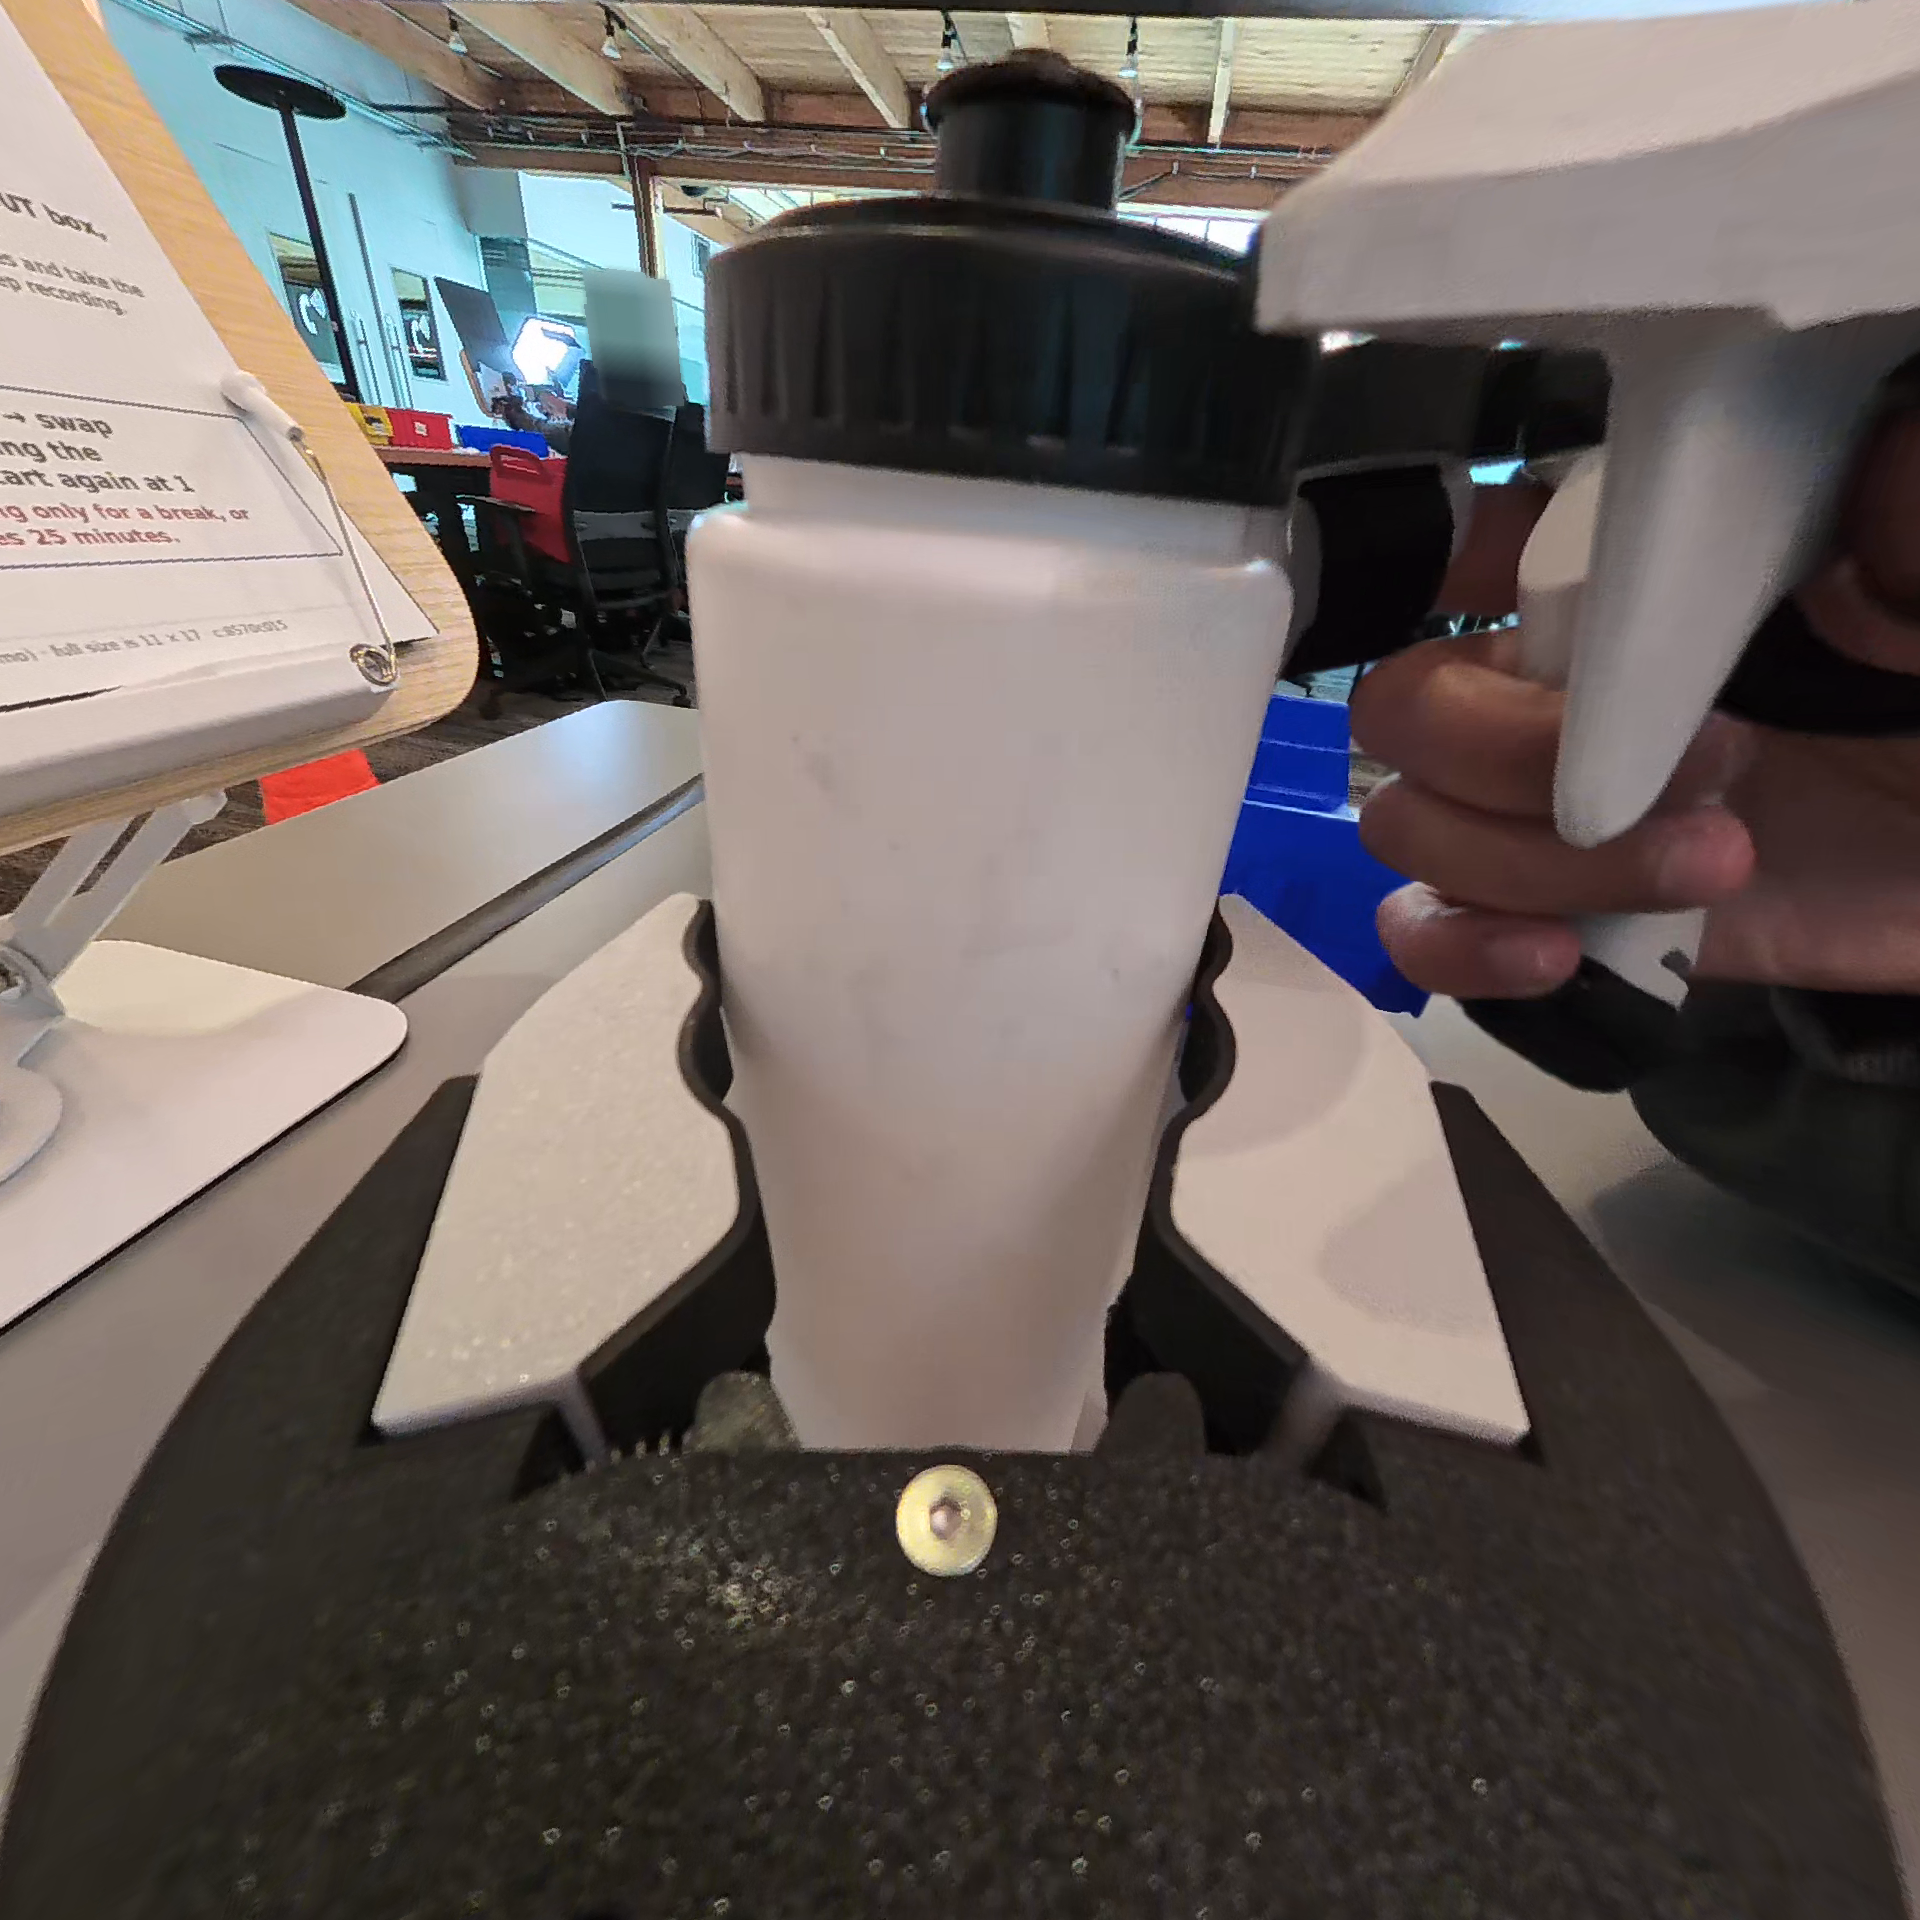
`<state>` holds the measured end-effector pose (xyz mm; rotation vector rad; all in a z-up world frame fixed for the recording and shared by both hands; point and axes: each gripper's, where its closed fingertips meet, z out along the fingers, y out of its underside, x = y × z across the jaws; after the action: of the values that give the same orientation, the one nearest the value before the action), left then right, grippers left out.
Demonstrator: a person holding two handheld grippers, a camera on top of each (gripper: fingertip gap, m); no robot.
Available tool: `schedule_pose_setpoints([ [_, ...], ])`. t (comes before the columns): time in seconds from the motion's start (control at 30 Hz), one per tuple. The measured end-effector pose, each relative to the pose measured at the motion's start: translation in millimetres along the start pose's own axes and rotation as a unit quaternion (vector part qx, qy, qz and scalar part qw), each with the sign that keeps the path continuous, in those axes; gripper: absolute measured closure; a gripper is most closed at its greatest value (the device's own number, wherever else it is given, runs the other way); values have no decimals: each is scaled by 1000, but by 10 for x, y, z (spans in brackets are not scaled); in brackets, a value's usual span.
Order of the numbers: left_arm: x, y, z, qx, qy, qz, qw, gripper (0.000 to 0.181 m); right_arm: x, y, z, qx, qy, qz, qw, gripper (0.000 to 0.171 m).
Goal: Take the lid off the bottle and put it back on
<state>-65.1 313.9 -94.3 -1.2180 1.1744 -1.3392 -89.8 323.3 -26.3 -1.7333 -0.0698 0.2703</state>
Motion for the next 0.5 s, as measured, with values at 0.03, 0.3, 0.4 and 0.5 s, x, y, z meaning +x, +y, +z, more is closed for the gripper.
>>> schedule_pose_setpoints([
  [0.03,0,-1,0,1,0,0,1000,96,-36,2,24,2,-2,1,1000,84],
  [0.3,-14,-3,-21,0,4,-5,1000,96,1,43,70,-34,-26,-49,998,101],
  [0.4,0,2,-15,-3,8,-1,1000,96,-5,64,40,-67,-90,-74,991,102],
  [0.5,7,6,-9,-5,11,0,1000,96,-8,79,16,-101,-155,-99,978,101],
])
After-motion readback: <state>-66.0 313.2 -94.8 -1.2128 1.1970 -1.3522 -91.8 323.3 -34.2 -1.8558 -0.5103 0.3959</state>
